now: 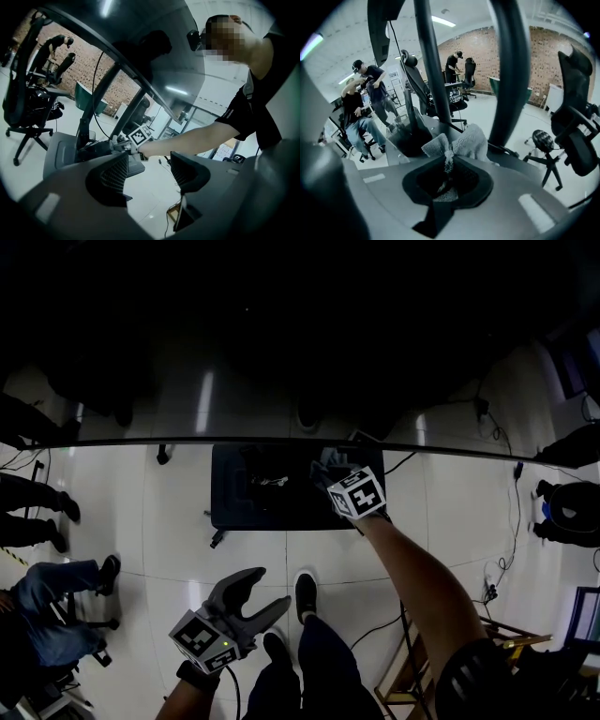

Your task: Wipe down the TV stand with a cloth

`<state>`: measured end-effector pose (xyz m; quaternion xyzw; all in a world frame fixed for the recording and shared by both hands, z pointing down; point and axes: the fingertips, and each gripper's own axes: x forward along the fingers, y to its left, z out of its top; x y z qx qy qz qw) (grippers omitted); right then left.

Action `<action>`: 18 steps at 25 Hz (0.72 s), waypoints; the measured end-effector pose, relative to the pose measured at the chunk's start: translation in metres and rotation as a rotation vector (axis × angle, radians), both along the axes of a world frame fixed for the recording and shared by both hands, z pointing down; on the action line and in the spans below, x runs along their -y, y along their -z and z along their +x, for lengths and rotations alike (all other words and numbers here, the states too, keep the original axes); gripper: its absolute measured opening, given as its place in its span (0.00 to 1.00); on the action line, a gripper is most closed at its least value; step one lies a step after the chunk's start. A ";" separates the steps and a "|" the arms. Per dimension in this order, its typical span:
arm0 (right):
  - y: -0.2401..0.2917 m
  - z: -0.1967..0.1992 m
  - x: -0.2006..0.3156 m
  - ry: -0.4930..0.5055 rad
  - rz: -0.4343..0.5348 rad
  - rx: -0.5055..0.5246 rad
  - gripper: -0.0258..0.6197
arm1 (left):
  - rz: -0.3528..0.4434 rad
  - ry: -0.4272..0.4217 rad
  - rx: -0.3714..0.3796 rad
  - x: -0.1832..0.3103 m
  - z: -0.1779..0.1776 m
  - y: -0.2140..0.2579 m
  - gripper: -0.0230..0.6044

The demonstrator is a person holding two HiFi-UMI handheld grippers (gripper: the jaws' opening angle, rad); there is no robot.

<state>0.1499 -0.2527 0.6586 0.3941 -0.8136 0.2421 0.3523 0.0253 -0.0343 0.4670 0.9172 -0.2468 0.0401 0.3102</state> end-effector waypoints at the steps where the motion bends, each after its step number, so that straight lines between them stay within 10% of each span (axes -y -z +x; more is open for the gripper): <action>1: -0.003 -0.018 0.005 0.013 -0.009 0.016 0.10 | -0.001 0.008 -0.001 0.001 -0.002 0.000 0.53; 7: -0.016 -0.080 0.045 0.053 0.021 0.014 0.10 | -0.022 0.066 0.005 0.004 -0.021 -0.010 0.53; 18: -0.033 -0.066 0.065 0.032 0.004 -0.066 0.10 | -0.046 0.100 0.011 0.012 -0.030 -0.023 0.53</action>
